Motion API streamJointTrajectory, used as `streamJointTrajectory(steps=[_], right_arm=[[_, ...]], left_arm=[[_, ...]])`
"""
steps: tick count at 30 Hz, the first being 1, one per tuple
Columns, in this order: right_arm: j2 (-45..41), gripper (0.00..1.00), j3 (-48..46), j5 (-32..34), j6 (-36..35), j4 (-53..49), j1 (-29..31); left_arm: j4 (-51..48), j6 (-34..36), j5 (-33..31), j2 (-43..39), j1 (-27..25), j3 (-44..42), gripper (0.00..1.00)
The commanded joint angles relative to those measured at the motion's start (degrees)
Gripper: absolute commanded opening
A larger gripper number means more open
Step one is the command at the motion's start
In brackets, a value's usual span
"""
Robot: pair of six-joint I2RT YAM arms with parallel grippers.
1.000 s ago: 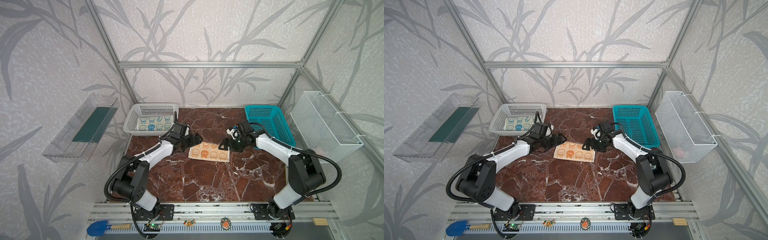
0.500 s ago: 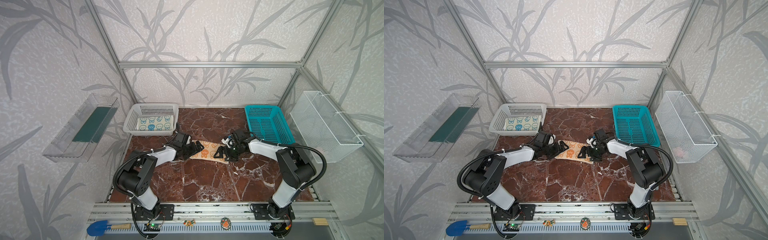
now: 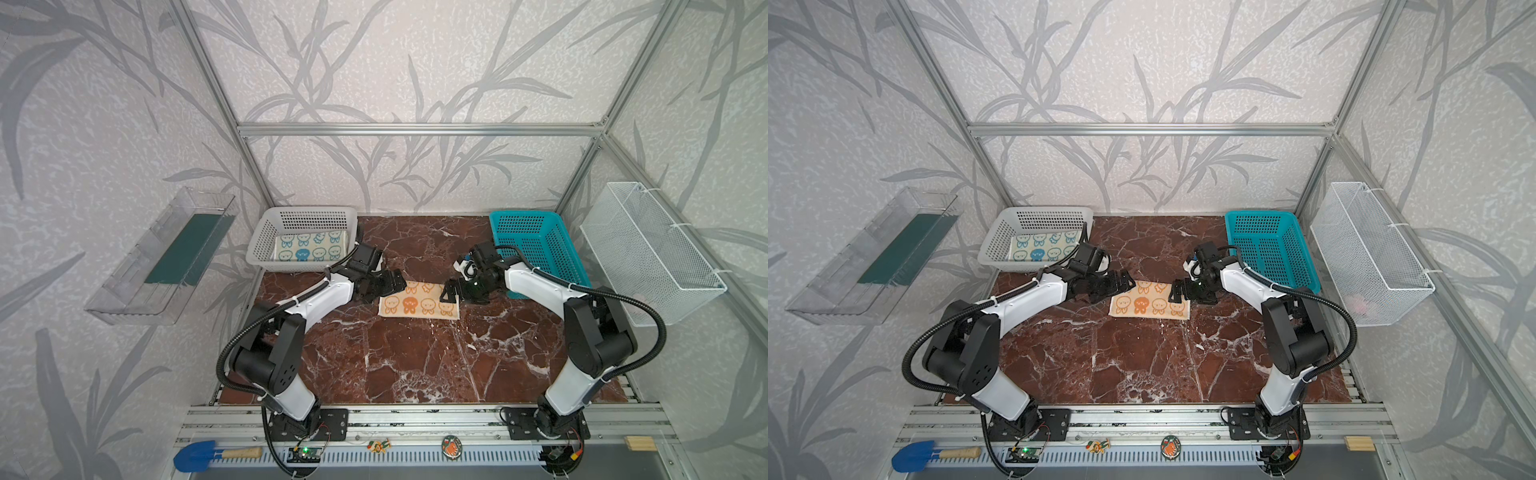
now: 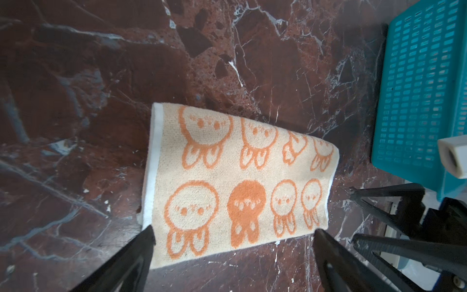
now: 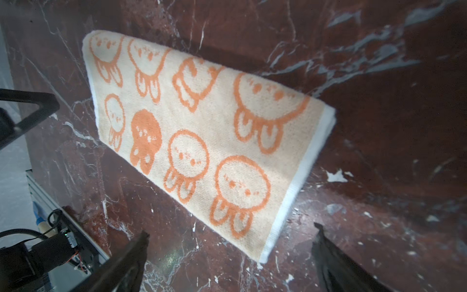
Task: Fold and stack the towels
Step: 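Grasp the folded towel end with the left gripper while the right withdraws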
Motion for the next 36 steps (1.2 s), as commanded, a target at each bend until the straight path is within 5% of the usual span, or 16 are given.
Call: streamJointTrajectory(steps=[1, 16, 36], right_arm=[[0.5, 0.99, 1.4, 3.1, -1.8, -3.2, -0.1], [7.4, 0.99, 2.2, 3.0, -0.6, 0.1, 1.9], [13.0, 0.99, 5.1, 2.1, 2.2, 1.9, 5.9]], left_arm=[[-8.6, 3.8, -0.9, 4.1, 0.9, 2.1, 0.99], [-12.6, 8.1, 2.0, 16.5, 1.0, 11.2, 0.97], [-11.8, 10.3, 4.7, 22.4, -1.3, 11.0, 0.40]])
